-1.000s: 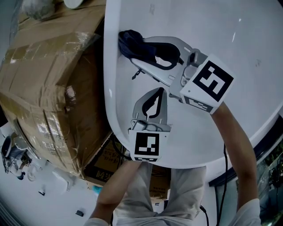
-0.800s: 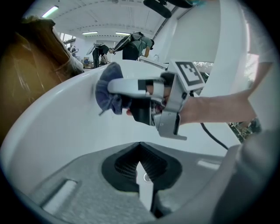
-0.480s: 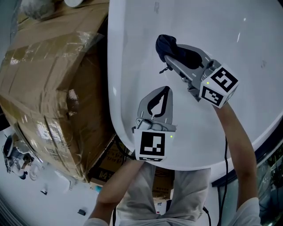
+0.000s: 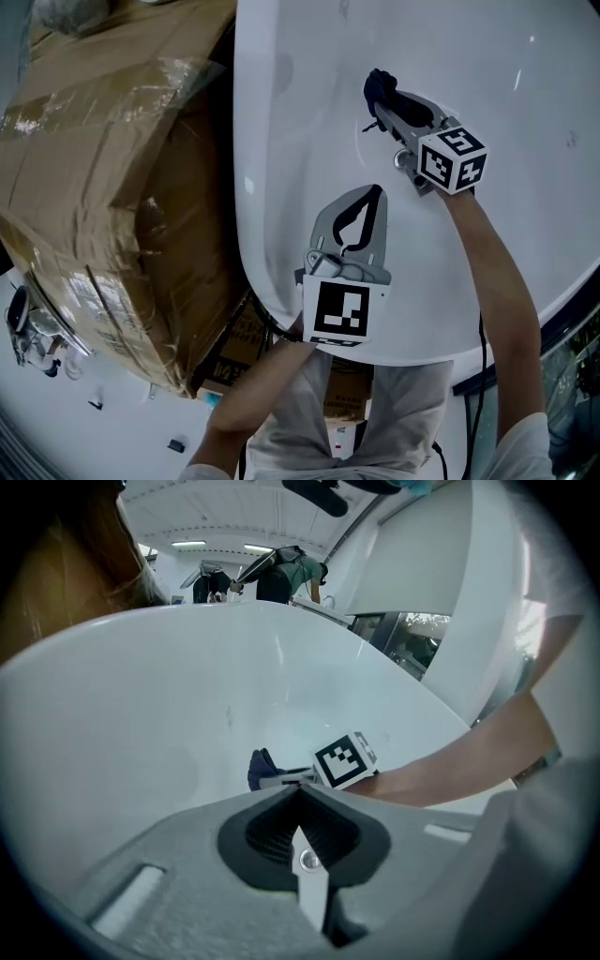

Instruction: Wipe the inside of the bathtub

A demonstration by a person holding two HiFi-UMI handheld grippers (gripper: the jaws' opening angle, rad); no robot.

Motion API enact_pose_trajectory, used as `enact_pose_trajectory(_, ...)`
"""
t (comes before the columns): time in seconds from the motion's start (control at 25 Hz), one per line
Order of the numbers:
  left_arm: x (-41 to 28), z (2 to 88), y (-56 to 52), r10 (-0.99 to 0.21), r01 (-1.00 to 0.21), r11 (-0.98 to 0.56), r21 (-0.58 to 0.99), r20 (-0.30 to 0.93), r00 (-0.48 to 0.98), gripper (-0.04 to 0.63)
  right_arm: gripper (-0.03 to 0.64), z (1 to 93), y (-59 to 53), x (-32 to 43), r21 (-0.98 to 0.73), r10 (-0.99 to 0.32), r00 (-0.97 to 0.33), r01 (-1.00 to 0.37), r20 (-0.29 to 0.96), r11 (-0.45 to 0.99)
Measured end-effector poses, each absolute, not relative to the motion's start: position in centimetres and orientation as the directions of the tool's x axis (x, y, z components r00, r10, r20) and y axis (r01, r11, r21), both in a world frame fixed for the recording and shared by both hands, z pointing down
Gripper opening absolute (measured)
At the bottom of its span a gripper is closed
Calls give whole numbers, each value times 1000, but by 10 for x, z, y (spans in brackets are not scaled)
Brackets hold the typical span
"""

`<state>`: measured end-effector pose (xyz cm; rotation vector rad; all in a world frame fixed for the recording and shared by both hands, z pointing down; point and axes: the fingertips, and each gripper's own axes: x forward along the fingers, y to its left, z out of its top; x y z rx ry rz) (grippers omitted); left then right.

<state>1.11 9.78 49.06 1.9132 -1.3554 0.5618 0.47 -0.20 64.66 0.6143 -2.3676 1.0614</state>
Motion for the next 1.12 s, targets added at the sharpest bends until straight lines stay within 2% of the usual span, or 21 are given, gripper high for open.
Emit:
enact_pose_trajectory(0.32,8,503,102,-603,-933,-195,303,713,358,-2,124,709,0,12,-612,-221,-724,-676,653,410)
enact_pose_trajectory(0.88,11,510,106,-582,-917,-182,354,713,390,-2,129,762,17,1,-576,-190,-652,-746,734,334)
enact_pose_trajectory(1.12,9,512,103,-594,-917,-166,363,706,387,-2,126,773,21,-3,-605,-182,-636,-771,750,198)
